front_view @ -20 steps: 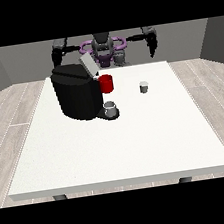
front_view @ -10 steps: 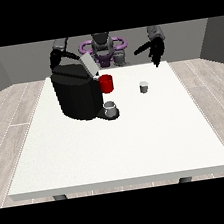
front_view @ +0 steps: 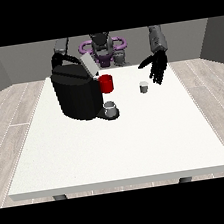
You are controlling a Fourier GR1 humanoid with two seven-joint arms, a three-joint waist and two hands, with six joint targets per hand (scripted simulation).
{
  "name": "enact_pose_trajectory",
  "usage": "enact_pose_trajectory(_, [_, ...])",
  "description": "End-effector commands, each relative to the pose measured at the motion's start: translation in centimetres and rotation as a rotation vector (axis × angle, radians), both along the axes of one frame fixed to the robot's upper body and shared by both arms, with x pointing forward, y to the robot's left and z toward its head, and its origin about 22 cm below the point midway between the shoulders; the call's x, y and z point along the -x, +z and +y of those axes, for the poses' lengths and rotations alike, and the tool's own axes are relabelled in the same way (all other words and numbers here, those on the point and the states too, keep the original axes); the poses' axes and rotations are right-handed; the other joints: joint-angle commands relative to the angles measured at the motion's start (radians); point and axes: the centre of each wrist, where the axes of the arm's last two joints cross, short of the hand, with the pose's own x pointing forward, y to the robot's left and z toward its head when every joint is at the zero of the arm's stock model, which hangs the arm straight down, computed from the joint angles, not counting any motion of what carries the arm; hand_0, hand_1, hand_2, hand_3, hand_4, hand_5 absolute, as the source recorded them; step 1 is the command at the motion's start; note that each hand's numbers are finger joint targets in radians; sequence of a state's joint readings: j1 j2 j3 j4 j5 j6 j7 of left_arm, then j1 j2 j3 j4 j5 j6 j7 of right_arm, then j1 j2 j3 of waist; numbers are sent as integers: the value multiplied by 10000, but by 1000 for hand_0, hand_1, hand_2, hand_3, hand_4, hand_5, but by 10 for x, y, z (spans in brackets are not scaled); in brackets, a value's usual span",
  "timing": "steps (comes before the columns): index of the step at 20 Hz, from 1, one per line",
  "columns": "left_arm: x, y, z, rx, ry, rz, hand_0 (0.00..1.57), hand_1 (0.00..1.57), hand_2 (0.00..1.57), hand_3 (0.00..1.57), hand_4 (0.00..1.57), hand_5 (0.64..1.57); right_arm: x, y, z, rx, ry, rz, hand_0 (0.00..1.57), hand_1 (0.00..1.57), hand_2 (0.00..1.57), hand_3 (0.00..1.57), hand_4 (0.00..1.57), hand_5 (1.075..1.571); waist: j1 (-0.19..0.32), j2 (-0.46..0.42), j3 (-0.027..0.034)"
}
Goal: Insert the coffee pod into the coffee machine and close the lid
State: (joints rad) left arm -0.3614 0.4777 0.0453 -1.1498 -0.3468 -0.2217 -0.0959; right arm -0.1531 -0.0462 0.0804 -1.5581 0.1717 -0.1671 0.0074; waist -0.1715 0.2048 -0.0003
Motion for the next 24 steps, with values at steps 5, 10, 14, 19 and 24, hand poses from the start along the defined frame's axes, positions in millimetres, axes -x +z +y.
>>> enact_pose_trajectory(5, [-23, -5, -11, -1320, -380, 453, 0, 0, 0, 0, 0, 1571, -14, -12, 15, -513, -152, 488, 0, 0, 0, 0, 0, 1571, 332, 255, 3])
enact_pose_trajectory(10, [-33, -14, -22, -1699, -222, -928, 760, 760, 877, 622, 0, 1571, -23, -9, 10, -10, 59, 304, 0, 0, 0, 0, 0, 1571, 377, 779, 0])
enact_pose_trajectory(14, [-38, -22, -55, -2738, -675, -1509, 888, 888, 963, 816, 384, 1571, -35, -6, 14, -154, -203, 364, 0, 0, 0, 0, 0, 1571, 478, 837, 3])
enact_pose_trajectory(19, [-44, -23, -42, -3941, -711, -1082, 924, 924, 1016, 845, 413, 1571, -33, -17, 6, -45, 252, 543, 0, 0, 0, 0, 0, 1571, 284, 647, 3])
enact_pose_trajectory(24, [-45, -27, -45, -5090, -1280, 77, 912, 912, 1036, 891, 335, 1571, -28, -37, 1, -494, 405, 930, 0, 0, 0, 0, 0, 1571, 266, 298, 8])
